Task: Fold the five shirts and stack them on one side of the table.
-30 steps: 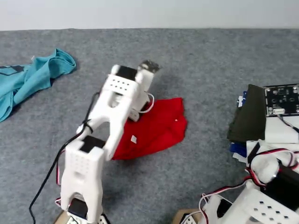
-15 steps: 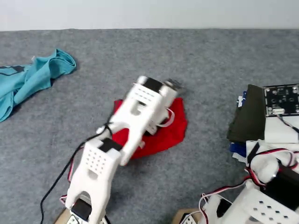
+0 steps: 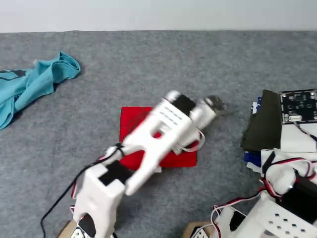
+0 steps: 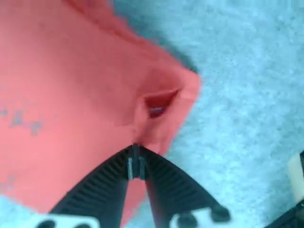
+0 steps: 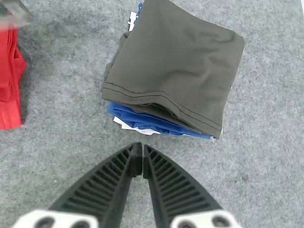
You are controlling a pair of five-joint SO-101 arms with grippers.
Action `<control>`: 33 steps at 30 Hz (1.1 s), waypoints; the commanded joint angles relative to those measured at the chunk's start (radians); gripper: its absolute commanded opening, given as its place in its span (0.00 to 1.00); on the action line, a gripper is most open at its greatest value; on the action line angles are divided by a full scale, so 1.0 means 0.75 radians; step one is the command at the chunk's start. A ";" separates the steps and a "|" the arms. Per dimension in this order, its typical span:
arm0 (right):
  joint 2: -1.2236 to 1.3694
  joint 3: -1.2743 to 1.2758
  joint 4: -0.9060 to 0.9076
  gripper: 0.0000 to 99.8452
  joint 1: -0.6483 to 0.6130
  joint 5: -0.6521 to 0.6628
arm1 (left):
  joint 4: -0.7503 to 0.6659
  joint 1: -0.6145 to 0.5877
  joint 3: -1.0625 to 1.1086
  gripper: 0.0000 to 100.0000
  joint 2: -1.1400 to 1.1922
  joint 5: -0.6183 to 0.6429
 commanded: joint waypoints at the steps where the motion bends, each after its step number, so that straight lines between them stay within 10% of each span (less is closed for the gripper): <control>1: -0.013 -0.012 0.054 0.01 0.017 0.012 | 0.041 -0.188 0.007 0.00 -0.133 -0.043; 22: -0.011 -0.008 0.050 0.01 0.011 0.016 | -0.231 -0.278 1.032 0.00 -0.446 -0.149; 33: -0.003 -0.012 0.048 0.01 0.009 0.012 | -0.010 -0.284 0.727 0.00 -0.728 -0.141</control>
